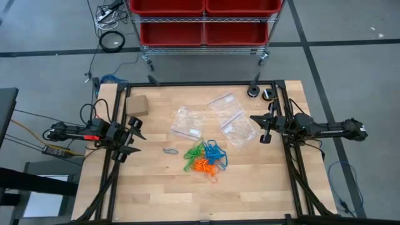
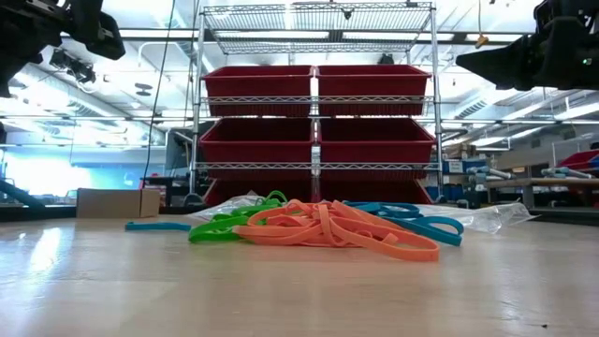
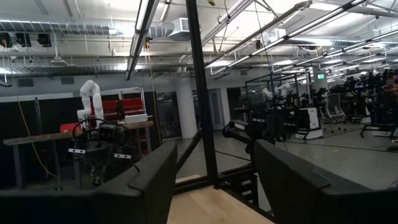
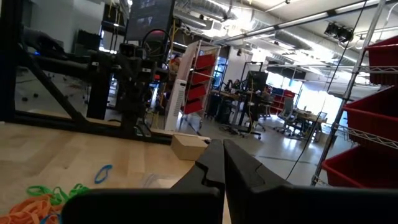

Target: Sort rubber bands

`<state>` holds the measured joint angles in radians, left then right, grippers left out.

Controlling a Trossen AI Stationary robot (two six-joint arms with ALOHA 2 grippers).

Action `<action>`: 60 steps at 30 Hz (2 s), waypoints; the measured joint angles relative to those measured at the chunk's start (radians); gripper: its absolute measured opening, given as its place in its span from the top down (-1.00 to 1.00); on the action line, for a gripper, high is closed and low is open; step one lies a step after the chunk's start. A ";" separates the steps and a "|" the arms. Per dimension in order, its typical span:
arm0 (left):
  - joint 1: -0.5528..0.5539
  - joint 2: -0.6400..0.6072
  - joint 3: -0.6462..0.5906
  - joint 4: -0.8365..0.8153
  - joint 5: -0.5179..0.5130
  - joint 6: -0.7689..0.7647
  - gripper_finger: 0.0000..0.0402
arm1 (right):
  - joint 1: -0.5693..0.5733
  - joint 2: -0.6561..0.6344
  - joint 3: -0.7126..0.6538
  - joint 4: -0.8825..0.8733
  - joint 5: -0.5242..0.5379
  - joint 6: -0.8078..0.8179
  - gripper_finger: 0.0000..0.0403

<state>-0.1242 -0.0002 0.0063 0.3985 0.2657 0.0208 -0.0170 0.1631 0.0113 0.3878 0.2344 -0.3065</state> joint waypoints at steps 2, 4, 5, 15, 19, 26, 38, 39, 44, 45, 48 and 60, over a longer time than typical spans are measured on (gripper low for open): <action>0.000 0.000 0.000 0.000 0.000 0.000 -0.11 | 0.000 0.000 0.000 0.000 0.000 0.000 1.00; 0.000 0.000 0.000 0.000 0.000 0.000 -0.11 | 0.000 0.000 0.000 0.000 0.000 0.000 1.00; 0.000 0.000 0.000 0.000 0.000 0.000 -0.11 | 0.000 0.000 0.000 0.000 0.000 0.000 1.00; 0.000 0.000 0.000 0.000 0.000 0.000 -0.11 | 0.000 0.000 0.000 0.000 0.000 0.000 1.00; 0.000 0.000 0.000 0.000 0.000 0.000 -0.11 | 0.000 0.000 0.000 0.000 0.000 0.000 1.00; 0.000 0.000 0.000 0.000 0.000 0.000 -0.11 | 0.000 0.000 0.000 0.000 0.000 0.000 1.00; 0.000 0.000 0.000 0.000 0.000 0.000 -0.11 | 0.000 0.000 0.000 0.000 0.000 0.000 1.00; 0.000 0.000 0.000 0.000 0.000 0.000 -0.11 | 0.000 0.000 0.000 0.000 0.000 0.000 1.00; 0.000 0.000 0.000 0.000 0.000 0.000 -0.11 | 0.000 0.000 0.000 0.000 0.000 0.000 1.00; 0.000 0.000 0.000 0.000 0.000 0.000 -0.11 | 0.000 0.000 0.000 0.000 0.000 0.000 1.00; 0.000 0.000 0.000 0.000 0.000 0.000 -0.11 | 0.000 0.000 0.000 0.000 0.000 0.000 1.00; 0.000 0.000 0.000 0.000 0.000 0.000 -0.11 | 0.000 0.000 0.000 0.000 0.000 0.000 1.00</action>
<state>-0.1242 0.0000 0.0059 0.3986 0.2659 0.0208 -0.0166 0.1632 0.0113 0.3878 0.2347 -0.3066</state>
